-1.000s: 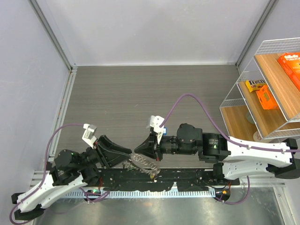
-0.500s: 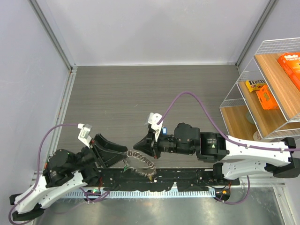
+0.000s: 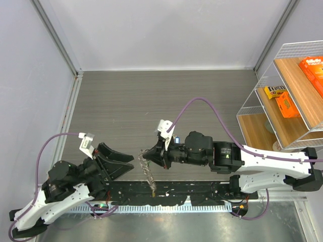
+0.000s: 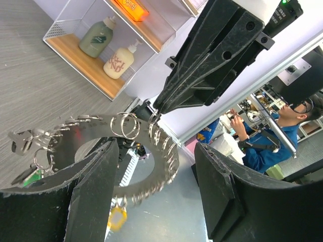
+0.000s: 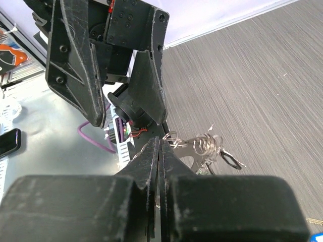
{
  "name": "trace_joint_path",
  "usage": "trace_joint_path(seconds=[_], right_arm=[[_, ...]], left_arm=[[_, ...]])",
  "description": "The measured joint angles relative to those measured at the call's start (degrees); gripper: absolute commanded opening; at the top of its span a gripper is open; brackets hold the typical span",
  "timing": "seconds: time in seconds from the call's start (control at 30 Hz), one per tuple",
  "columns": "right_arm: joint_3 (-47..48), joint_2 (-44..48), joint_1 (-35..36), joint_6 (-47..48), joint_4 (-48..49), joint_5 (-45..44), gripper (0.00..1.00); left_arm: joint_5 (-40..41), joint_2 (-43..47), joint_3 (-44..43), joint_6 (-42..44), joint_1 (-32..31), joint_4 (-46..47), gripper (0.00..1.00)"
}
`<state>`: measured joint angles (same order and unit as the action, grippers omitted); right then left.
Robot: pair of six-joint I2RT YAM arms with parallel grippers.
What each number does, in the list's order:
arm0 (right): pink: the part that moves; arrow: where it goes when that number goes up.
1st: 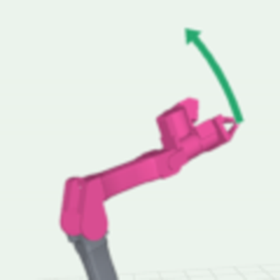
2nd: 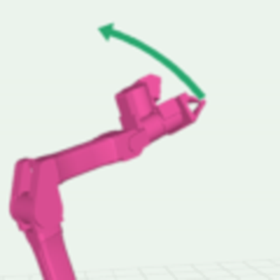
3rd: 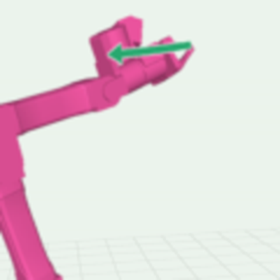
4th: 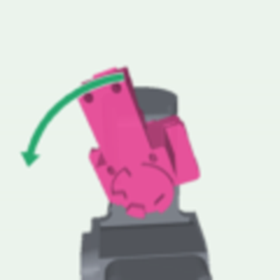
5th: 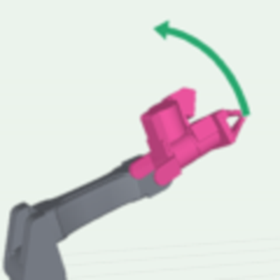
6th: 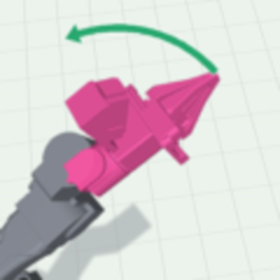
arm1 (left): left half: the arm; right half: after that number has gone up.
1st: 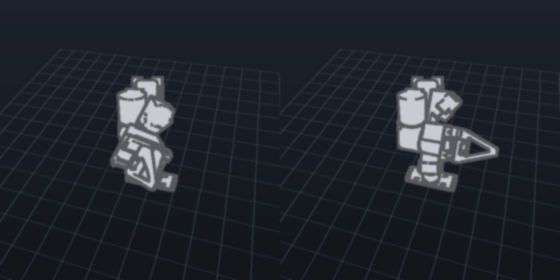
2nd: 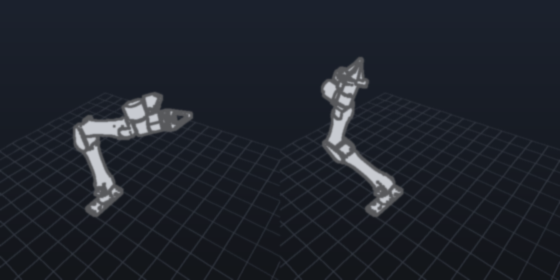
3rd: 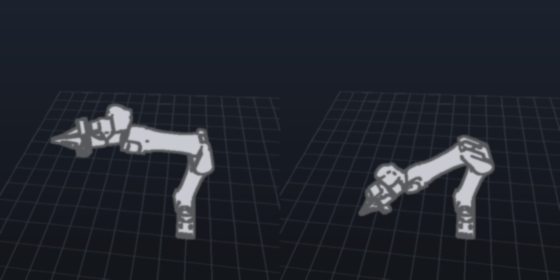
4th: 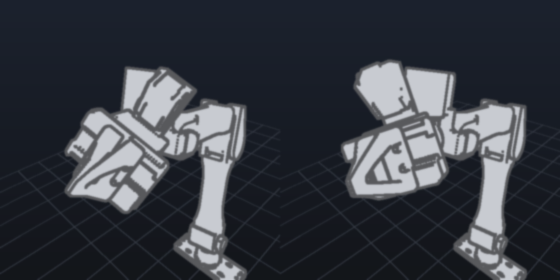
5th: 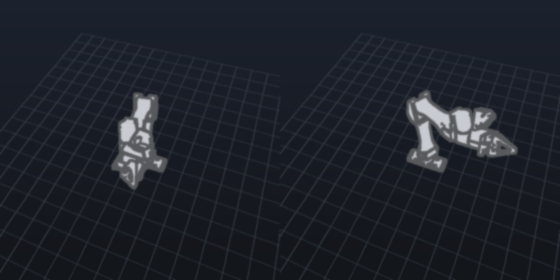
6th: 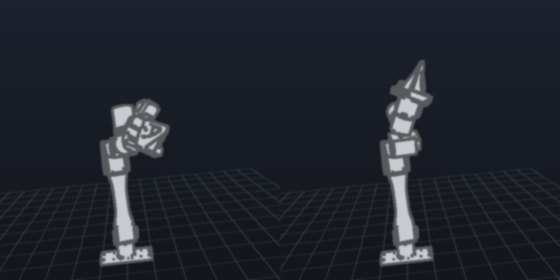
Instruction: Put the keys on the keyring
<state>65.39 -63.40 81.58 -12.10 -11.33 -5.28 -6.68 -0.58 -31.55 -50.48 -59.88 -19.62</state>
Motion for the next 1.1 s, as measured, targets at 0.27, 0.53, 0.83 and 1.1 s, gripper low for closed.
trace_joint_path(seconds=[0.27,0.53,0.83,1.1], right_arm=[[0.0,-0.4,0.0,0.0,-0.4,-0.4,0.05],[0.0,-0.4,0.0,0.0,-0.3,1.5,0.06],[0.0,-0.4,0.0,0.0,-0.3,3.3,0.05],[0.0,-0.4,0.0,0.1,-0.3,5.0,0.06]], left_arm=[[-0.4,-1.9,-0.2,0.1,0.0,0.2,0.68],[-0.4,-3.1,-0.2,2.1,0.0,0.4,0.69],[-0.4,-3.1,-0.2,3.3,0.0,0.9,0.69],[-0.5,-3.3,-0.2,4.2,0.0,1.5,0.69]])
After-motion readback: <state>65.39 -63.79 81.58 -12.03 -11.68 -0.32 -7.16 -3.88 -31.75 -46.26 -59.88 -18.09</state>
